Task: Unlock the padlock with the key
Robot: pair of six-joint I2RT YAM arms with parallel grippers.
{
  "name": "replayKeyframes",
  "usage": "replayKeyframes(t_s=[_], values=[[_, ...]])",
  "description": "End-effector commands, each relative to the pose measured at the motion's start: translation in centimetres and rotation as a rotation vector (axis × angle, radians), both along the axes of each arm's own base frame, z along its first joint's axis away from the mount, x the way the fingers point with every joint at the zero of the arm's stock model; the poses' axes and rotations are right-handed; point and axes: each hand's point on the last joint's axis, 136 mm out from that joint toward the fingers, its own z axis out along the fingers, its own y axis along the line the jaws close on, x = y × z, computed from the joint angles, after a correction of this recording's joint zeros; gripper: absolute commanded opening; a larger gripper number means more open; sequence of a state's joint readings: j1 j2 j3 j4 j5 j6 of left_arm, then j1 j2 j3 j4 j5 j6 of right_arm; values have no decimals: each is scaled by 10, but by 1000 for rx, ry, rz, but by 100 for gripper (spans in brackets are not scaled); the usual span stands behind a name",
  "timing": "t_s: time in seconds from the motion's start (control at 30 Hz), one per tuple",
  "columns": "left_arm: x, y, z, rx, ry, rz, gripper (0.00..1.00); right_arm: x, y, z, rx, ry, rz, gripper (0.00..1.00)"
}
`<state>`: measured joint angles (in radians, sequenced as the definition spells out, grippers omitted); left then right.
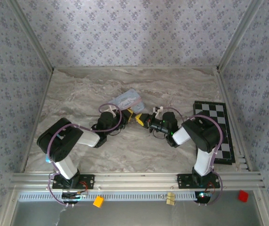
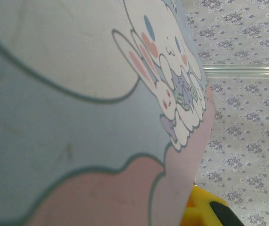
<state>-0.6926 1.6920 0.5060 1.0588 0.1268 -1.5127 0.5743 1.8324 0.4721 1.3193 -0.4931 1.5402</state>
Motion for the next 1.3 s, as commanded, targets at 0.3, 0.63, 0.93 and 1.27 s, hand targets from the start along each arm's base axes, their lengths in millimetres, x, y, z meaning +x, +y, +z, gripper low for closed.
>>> replayKeyframes(t_s=[0.3, 0.63, 0.93, 1.27], values=[[-45, -45, 30, -95, -56, -267, 0, 6, 2, 25, 13, -110, -14, 0], [-47, -55, 34, -80, -57, -302, 0, 14, -2, 29, 4, -129, -7, 0], [-49, -43, 24, -42, -36, -270, 0, 18, -11, 36, -47, -162, 1, 6], [-33, -23, 15, -19, -17, -212, 0, -14, -34, 9, -265, -148, 9, 54]])
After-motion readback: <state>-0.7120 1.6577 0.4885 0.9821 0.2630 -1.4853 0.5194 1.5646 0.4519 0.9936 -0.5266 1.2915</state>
